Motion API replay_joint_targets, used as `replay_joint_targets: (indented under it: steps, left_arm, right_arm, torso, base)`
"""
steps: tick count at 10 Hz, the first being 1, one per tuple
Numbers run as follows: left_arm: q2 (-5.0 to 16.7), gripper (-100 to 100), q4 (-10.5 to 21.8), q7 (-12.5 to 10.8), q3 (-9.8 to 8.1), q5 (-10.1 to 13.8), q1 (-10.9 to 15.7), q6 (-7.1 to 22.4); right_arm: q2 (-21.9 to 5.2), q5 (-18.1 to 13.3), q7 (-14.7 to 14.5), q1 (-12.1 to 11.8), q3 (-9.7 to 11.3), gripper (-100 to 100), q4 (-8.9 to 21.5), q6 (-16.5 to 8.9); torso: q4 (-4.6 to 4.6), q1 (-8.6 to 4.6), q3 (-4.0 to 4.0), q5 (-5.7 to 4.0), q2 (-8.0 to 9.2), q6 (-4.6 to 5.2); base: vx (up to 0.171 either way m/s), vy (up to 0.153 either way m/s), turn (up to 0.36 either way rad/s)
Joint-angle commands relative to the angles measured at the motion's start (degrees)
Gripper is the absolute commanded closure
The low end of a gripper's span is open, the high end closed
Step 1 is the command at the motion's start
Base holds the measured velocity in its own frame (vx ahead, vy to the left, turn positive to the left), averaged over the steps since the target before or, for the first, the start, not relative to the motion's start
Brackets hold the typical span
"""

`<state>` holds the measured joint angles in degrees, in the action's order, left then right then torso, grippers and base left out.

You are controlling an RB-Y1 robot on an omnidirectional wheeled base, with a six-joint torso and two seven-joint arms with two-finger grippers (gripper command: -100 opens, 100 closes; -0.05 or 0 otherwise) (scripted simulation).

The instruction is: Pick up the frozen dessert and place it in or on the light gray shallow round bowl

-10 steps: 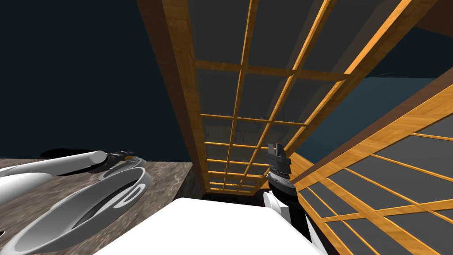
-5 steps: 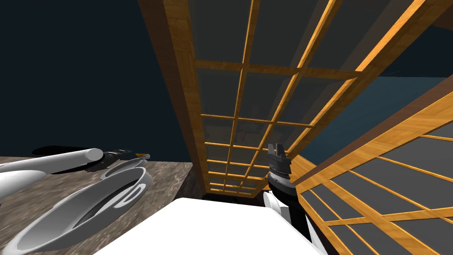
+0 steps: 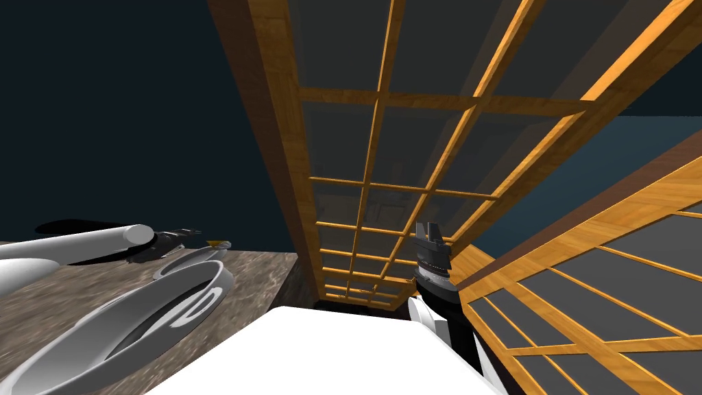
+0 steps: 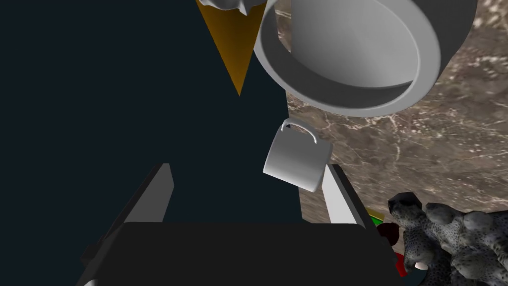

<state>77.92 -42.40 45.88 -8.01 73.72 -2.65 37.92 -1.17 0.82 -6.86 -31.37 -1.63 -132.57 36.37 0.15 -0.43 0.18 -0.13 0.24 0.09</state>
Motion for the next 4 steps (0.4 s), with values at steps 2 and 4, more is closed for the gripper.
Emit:
replay_joint_targets:
  steps: [2, 4]
  left_arm:
    - [0.0, 0, 0.0, 0.0, 0.0, 0.0, 0.0, 0.0]
    - [0.0, 0, 0.0, 0.0, 0.0, 0.0, 0.0, 0.0]
  right_arm:
    - [0.0, 0.0, 0.0, 0.0, 0.0, 0, 0.0, 0.0]
    - [0.0, 0.0, 0.0, 0.0, 0.0, 0, 0.0, 0.0]
  torso:
    - [0.0, 0.0, 0.01, 0.0, 0.01, 0.0]
    - [0.0, 0.0, 0.01, 0.0, 0.02, 0.0]
  base:
    - [0.0, 0.0, 0.0]
    - [0.0, 0.0, 0.0]
